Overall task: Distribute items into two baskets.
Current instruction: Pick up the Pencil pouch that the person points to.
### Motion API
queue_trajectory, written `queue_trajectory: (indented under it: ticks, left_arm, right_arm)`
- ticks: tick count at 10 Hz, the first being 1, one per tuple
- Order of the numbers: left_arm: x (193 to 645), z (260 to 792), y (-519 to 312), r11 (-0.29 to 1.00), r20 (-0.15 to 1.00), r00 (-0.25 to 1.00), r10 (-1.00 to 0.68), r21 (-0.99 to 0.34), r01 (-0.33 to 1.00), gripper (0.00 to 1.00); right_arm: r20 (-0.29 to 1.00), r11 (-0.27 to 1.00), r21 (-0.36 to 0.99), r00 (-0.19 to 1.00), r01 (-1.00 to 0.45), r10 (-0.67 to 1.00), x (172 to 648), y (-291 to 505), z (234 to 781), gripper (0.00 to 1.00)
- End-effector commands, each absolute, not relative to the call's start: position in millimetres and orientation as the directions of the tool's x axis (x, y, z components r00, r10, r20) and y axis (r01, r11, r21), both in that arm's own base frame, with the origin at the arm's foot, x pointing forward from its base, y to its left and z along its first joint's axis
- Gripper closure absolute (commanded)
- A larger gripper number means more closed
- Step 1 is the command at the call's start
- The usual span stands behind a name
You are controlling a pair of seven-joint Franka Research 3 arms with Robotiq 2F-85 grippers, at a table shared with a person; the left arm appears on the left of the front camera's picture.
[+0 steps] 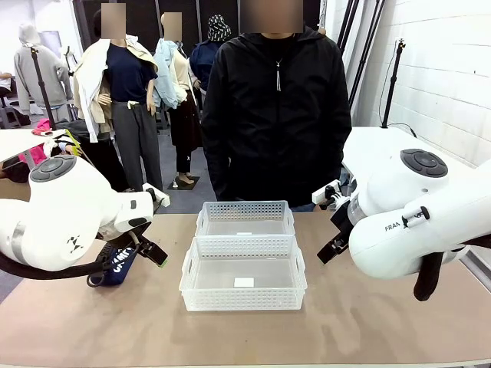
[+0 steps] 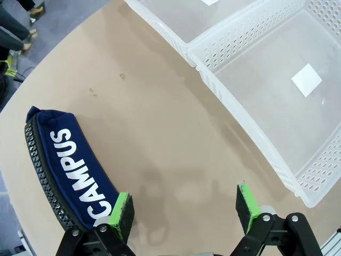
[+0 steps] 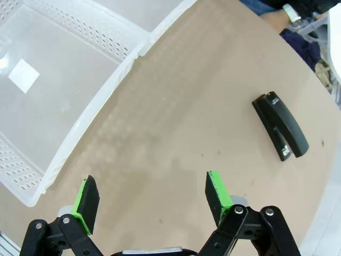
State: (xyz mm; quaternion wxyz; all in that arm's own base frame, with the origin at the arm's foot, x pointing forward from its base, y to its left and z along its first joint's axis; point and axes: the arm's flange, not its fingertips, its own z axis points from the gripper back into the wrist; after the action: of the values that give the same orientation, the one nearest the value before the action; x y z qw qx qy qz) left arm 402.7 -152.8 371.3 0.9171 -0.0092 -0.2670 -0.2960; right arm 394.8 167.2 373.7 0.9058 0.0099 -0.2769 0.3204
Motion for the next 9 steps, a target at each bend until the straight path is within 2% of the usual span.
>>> queue_trajectory:
  ticks: [1, 2, 4, 7, 8, 9]
  left_arm:
    - [402.7, 371.3, -152.8, 0.825, 0.495, 0.682, -0.538, 0.141, 0.548, 0.00]
    - [403.7, 373.8, -144.2, 0.806, 0.502, 0.671, -0.546, 0.094, 0.585, 0.00]
    - [405.4, 394.8, -115.4, 0.774, 0.471, 0.671, -0.573, 0.043, 0.632, 0.00]
    - [408.7, 440.9, -62.0, 0.776, 0.399, 0.700, -0.592, 0.046, 0.629, 0.00]
    - [410.7, 447.5, -57.0, 0.740, 0.385, 0.681, -0.623, 0.009, 0.672, 0.00]
    - [410.9, 460.1, -48.8, 0.693, 0.375, 0.651, -0.660, -0.030, 0.720, 0.00]
  right_arm:
    - [0.508, 0.794, -0.160, 0.641, -0.586, 0.575, 394.8, 167.2, 373.7, 0.00]
    - [0.516, 0.755, -0.055, 0.629, -0.653, 0.581, 394.2, 161.2, 381.6, 0.00]
    - [0.493, 0.710, 0.033, 0.630, -0.703, 0.600, 393.3, 147.0, 408.2, 0.00]
    - [0.447, 0.702, 0.007, 0.630, -0.712, 0.634, 399.4, 128.4, 439.8, 0.00]
    - [0.427, 0.696, 0.004, 0.631, -0.718, 0.648, 407.4, 126.2, 439.9, 0.00]
    - [0.412, 0.676, 0.065, 0.636, -0.734, 0.652, 417.3, 119.9, 446.5, 0.00]
